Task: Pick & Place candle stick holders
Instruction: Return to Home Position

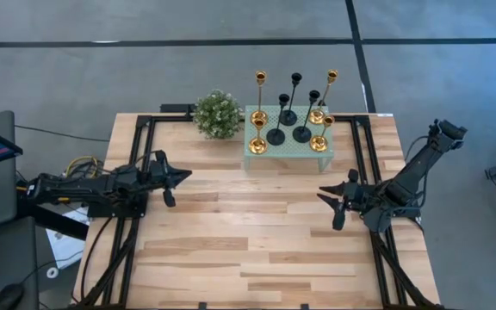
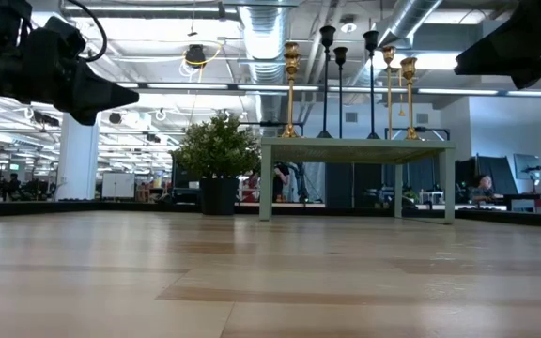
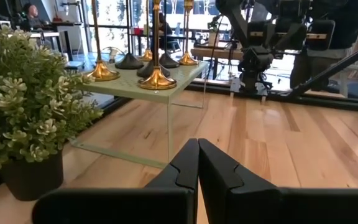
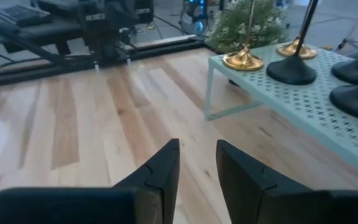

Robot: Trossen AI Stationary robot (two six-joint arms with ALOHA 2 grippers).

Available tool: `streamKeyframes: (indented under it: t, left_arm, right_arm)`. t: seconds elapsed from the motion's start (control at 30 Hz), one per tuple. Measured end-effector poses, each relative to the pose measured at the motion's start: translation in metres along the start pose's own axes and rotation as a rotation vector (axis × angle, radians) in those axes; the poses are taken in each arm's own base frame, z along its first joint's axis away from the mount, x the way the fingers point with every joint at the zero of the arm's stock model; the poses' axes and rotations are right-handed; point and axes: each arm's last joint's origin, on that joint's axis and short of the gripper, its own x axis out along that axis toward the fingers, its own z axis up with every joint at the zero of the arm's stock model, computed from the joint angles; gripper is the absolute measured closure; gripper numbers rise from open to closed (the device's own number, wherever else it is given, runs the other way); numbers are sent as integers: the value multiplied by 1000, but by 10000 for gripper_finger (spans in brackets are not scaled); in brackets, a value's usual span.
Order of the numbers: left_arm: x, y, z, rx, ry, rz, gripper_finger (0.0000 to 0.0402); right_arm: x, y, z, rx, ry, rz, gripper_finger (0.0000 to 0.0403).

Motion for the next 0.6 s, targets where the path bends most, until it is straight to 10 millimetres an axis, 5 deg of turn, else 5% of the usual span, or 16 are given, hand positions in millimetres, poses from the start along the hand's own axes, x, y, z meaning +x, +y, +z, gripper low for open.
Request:
streamKeyframes:
  t: [0.3,0.6]
  left_arm:
    - [0,0,0,2,0,0,394]
    - [0,0,0,3,0,0,394]
  right_arm:
    - [-15,-11,17,36,-6,192,305]
    - [-12,7,37,-59,-93,495,305]
